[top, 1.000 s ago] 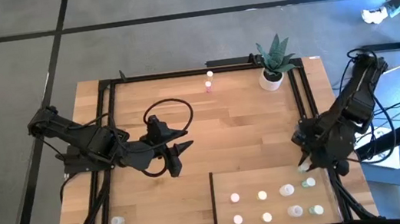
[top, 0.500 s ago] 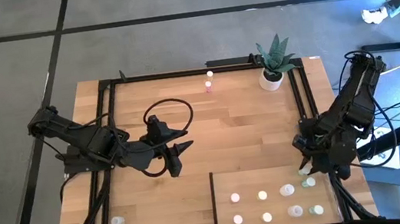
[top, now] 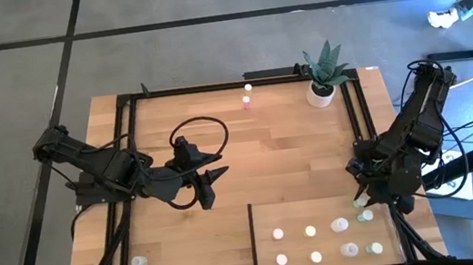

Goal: Pick and place medicine bottles onto shelf by color
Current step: Put the blue pill bottle on the shelf aligned with the other blue pill bottle

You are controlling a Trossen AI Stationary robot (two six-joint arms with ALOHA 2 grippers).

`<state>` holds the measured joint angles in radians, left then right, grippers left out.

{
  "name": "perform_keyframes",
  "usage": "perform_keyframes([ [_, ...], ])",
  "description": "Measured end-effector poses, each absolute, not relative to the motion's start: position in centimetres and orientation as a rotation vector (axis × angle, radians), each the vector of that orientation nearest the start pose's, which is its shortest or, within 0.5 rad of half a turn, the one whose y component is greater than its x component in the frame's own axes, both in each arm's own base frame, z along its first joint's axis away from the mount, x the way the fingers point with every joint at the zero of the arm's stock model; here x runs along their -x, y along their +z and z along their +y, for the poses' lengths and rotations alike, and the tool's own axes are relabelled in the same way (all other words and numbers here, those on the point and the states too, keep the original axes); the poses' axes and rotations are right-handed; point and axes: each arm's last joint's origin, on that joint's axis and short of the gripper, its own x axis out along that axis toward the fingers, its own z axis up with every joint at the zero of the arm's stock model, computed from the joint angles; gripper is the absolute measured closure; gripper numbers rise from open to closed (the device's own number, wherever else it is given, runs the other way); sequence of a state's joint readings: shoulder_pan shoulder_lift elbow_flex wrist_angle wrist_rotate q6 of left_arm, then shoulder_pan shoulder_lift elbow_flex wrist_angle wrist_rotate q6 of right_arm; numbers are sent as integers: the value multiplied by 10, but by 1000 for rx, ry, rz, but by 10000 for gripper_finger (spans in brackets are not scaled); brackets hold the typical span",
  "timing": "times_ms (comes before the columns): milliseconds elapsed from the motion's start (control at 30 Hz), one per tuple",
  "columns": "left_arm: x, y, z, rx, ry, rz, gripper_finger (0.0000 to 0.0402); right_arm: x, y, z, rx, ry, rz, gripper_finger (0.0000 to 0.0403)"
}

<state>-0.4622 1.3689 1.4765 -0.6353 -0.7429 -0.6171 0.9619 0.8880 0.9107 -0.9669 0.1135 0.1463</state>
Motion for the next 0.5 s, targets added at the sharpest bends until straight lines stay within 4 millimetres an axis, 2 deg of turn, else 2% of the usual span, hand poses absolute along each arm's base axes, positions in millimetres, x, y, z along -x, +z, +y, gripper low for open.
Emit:
perform_keyframes([
  [300,-260,403,-108,303,394,332,242,-90,293,124,393,734,900,234],
  [500,-260,403,-108,303,393,332,242,-90,293,124,406,743,889,229],
])
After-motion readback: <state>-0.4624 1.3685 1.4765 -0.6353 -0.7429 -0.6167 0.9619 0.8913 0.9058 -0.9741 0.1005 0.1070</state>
